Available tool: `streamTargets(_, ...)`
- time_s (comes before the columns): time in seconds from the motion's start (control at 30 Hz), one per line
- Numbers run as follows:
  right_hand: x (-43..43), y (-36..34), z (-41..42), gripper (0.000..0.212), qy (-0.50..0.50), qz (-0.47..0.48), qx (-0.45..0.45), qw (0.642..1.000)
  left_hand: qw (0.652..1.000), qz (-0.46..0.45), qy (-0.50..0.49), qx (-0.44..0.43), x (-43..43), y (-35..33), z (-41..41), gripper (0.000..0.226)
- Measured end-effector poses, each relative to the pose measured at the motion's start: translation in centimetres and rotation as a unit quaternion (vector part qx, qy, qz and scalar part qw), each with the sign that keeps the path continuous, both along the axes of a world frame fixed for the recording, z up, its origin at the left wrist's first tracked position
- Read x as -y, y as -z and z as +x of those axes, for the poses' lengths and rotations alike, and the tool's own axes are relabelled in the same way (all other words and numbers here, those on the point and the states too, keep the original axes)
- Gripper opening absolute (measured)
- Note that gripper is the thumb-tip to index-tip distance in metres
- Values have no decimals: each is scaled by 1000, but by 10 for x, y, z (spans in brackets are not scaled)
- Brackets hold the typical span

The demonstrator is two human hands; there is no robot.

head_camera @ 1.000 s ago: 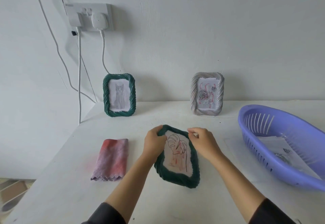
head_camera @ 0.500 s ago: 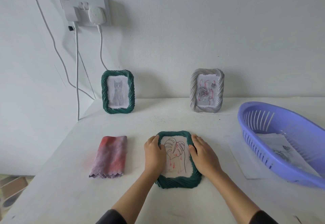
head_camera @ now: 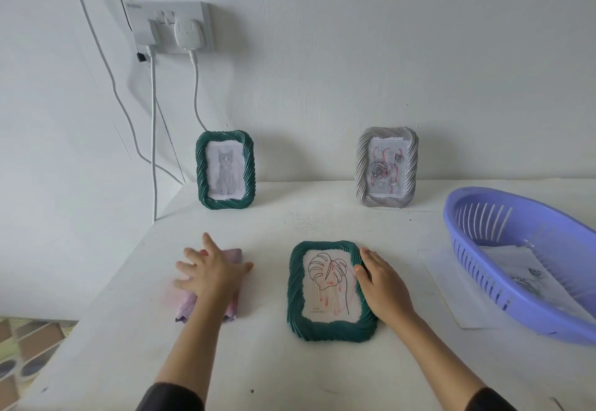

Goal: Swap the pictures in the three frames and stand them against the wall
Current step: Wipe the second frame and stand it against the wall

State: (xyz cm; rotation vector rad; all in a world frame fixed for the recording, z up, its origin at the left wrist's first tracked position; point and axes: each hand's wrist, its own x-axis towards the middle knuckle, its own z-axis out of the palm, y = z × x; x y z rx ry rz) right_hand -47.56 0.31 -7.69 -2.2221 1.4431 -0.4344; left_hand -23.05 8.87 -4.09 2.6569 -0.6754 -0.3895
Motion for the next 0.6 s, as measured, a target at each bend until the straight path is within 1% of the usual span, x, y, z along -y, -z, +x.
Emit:
streamTargets(0.03, 0, 0, 0, 50, 1, 1, 5, 1000, 999, 5, -5, -37, -3, -1, 5, 107)
streamTargets(0.07, 0, -1, 0, 50, 1, 2, 10, 1000, 998, 6, -5, -55, -4, 0, 9, 106)
streamTargets(0.17, 0, 0, 0, 50, 8, 13, 38, 999, 998, -7, 8, -61, -5, 1, 11, 87)
streamTargets(0.23, 0, -3, -1, 50, 18, 35, 83, 996, 997, -19, 9, -75, -6, 0, 12, 77)
streamTargets(0.3, -1, -9, -2, 53, 36, 67, 152, 985, 995, -42, 10, -95, -7, -2, 13, 70)
streamTargets(0.33, -2, -13, -3, 55, 47, 78, 183, 979, 990, -62, 10, -123, -6, -5, 13, 70)
streamTargets(0.4, -6, -24, -2, 61, 53, 85, 231, 968, 972, -113, 12, -204, 0, -13, 10, 84)
streamTargets(0.43, -8, -30, 0, 65, 41, 91, 256, 961, 961, -142, 21, -236, 4, -17, 6, 92)
streamTargets(0.47, -11, -38, 5, 68, 25, 104, 280, 954, 950, -171, 37, -257, 8, -21, -1, 93)
streamTargets(0.5, -13, -45, 10, 70, 8, 126, 302, 945, 941, -197, 56, -271, 12, -25, -9, 90)
streamTargets(0.53, -14, -52, 17, 71, -8, 160, 326, 932, 933, -214, 73, -278, 18, -28, -19, 86)
streamTargets(0.6, -14, -62, 31, 73, -36, 258, 374, 890, 918, -234, 107, -303, 29, -38, -47, 85)
